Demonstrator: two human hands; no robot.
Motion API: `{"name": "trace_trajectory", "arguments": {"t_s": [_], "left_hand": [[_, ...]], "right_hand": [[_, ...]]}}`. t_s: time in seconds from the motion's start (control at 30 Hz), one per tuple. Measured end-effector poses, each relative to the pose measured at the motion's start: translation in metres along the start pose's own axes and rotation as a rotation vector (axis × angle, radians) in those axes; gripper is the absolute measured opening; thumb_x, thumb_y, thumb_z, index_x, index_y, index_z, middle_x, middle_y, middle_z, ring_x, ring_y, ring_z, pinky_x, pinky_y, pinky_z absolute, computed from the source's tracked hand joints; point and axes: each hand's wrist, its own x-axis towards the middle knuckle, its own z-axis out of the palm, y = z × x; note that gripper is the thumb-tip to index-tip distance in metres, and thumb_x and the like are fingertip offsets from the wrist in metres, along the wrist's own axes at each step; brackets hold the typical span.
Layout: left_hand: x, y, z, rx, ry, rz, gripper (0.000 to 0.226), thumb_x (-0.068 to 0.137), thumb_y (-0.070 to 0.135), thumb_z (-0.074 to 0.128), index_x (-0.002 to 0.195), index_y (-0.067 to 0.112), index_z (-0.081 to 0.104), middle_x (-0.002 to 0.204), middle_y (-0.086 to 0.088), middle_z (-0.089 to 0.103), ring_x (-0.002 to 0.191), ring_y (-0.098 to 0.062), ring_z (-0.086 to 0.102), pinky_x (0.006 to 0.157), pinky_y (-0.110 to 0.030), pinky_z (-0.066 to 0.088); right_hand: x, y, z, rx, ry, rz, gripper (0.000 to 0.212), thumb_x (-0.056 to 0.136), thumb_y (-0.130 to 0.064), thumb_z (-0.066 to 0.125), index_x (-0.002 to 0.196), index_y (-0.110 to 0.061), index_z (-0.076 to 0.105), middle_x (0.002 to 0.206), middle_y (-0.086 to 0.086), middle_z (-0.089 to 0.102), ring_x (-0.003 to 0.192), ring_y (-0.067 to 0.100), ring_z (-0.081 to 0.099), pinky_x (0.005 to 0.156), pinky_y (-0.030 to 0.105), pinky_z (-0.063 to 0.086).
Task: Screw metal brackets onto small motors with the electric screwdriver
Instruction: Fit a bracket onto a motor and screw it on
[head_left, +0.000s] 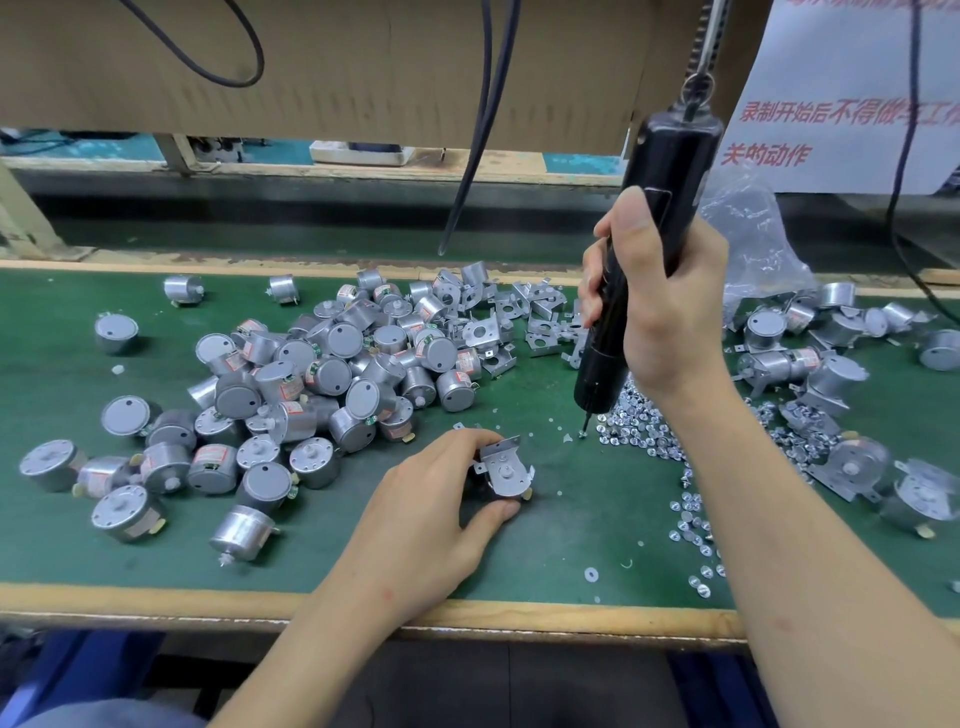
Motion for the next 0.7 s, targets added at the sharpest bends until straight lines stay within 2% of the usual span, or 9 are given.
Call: {"name": "trace_trajectory", "arguments": {"t_s": [0.4, 0.57, 0.7], "left_hand": [[0.0, 0.0, 0.0, 0.005, -0.005, -0.009, 0.043, 0.084, 0.034, 0.075, 0.121, 0.028, 0.054, 0.095, 0.055, 0.039, 0.078, 0.021, 0.044, 0.07, -0.001, 0.031], [0.0, 0.0, 0.002, 0.004, -0.002, -0.02, 0.043, 0.085, 0.038, 0.073, 0.122, 0.032, 0.052, 0.088, 0.043, 0.045, 0.08, 0.016, 0.045, 0.069, -0.006, 0.034], [0.0, -0.001, 0.001, 0.013, -0.009, -0.012, 0.042, 0.086, 0.04, 0.071, 0.123, 0.033, 0.051, 0.085, 0.038, 0.042, 0.081, 0.014, 0.046, 0.069, -0.006, 0.034]], "right_hand": [[-0.001, -0.005, 0.006, -0.003, -0.003, 0.054, 0.048, 0.089, -0.047, 0.061, 0.09, 0.001, 0.055, 0.06, 0.006, 0.052, 0.046, 0.024, 0.05, 0.048, 0.031, 0.044], [-0.008, -0.025, 0.014, 0.056, -0.025, 0.049, 0.042, 0.089, -0.046, 0.06, 0.083, -0.005, 0.054, 0.059, 0.003, 0.053, 0.045, 0.023, 0.05, 0.049, 0.03, 0.043], [-0.014, -0.047, 0.027, 0.15, -0.078, 0.051, 0.042, 0.088, -0.048, 0.058, 0.075, -0.009, 0.049, 0.056, 0.003, 0.052, 0.042, 0.023, 0.048, 0.047, 0.029, 0.041]]}}
